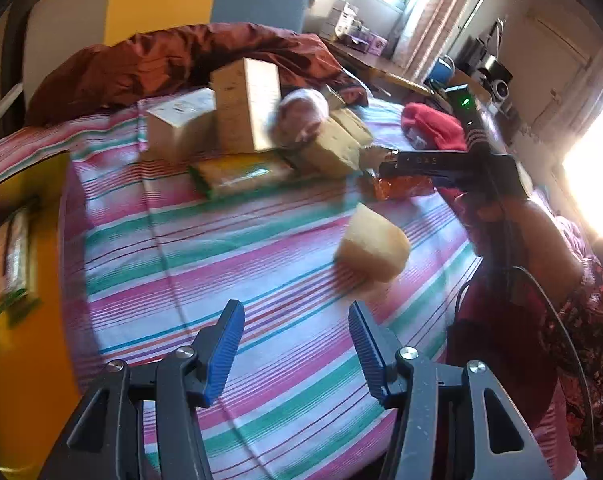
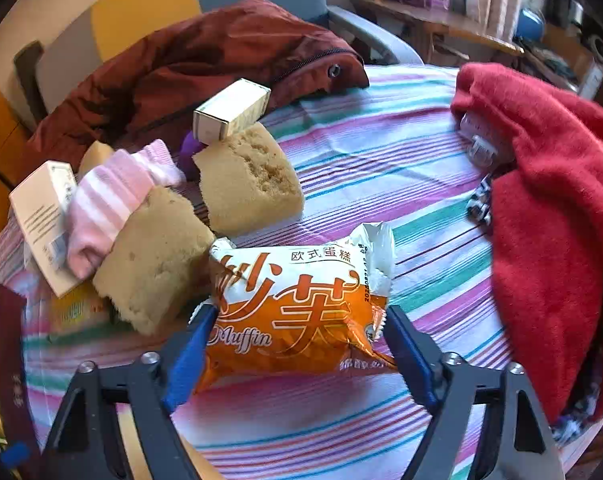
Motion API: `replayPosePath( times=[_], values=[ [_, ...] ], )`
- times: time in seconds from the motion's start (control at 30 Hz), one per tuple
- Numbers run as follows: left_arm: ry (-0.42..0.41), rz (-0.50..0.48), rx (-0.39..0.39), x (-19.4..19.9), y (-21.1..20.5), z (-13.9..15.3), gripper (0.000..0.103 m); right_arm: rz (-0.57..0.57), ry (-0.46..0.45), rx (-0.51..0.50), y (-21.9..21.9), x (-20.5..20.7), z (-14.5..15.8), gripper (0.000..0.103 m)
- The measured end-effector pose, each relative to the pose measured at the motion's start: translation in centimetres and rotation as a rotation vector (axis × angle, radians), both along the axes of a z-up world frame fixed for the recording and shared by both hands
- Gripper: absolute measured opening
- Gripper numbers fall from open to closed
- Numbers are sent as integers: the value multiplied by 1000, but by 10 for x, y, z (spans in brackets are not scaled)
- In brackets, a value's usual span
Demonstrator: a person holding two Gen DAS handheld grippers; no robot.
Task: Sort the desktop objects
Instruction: 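Grasp the orange Muffin packet with the right tool while the left tool grasps the yellow sponge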
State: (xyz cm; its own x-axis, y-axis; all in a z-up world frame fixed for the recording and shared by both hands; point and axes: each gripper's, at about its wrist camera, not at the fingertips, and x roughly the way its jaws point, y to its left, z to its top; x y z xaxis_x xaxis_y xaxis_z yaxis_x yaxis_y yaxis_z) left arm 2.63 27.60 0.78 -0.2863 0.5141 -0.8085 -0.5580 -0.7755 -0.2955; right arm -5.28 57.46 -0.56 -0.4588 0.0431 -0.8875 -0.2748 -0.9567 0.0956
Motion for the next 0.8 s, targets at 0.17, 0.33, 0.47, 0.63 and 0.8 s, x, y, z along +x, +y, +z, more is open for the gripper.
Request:
replayPosePath(
  times=[0.17, 0.33, 0.47, 0.63, 0.8],
  values=[
    [-15, -13, 6, -7, 25, -8, 55, -39, 1, 11, 14, 27, 7, 71],
    [-23, -56, 26, -17, 63, -16, 57, -119, 63, -46, 34, 52, 7, 70],
    [-19, -133, 42, -24, 93, -19, 64, -110, 54, -30, 31, 47, 6, 71],
    [81, -219, -94, -27, 122, -28, 78, -114, 57, -45, 35, 42, 2, 72],
    [113, -236, -151, -35, 128, -38, 77, -114, 56, -50, 35, 42, 0, 73]
  ],
)
